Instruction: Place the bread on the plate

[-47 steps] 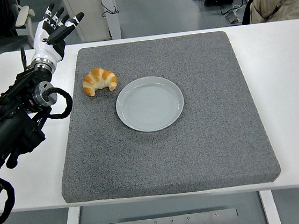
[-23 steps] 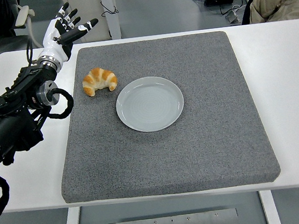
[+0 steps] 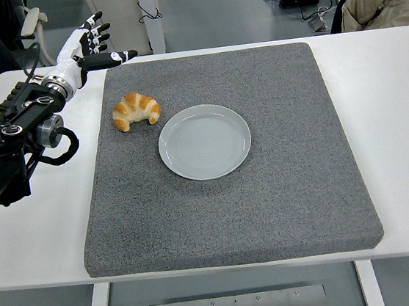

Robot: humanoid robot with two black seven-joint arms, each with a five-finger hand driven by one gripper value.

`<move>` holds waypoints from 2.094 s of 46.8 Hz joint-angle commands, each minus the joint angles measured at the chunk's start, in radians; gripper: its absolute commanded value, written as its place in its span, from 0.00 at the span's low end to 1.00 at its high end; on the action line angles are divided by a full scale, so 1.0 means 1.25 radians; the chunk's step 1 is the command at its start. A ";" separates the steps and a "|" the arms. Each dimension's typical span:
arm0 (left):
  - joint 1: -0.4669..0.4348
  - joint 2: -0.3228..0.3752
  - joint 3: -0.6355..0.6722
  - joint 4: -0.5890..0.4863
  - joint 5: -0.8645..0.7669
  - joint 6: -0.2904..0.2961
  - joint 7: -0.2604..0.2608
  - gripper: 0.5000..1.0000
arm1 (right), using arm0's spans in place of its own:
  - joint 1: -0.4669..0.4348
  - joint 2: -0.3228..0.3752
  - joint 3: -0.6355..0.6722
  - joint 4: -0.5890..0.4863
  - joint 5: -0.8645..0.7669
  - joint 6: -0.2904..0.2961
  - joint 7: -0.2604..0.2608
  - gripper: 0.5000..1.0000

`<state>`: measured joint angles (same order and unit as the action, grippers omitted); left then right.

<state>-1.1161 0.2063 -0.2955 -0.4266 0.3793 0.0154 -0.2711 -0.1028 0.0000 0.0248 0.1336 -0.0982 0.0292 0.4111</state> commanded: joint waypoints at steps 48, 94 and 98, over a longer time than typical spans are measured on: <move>-0.145 0.210 0.384 -0.293 0.286 0.000 0.012 0.97 | 0.000 0.000 0.000 0.000 0.000 0.000 0.000 1.00; -0.091 0.060 0.419 -0.151 0.337 0.080 0.077 0.96 | 0.000 0.000 0.000 0.001 0.000 0.000 0.000 1.00; -0.090 0.055 0.419 -0.151 0.338 0.080 0.077 0.96 | 0.000 0.000 0.000 0.000 0.000 0.000 0.000 1.00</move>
<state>-1.2294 0.2791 0.2278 -0.6153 0.8012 0.1150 -0.1759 -0.1027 0.0000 0.0251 0.1337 -0.0982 0.0292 0.4111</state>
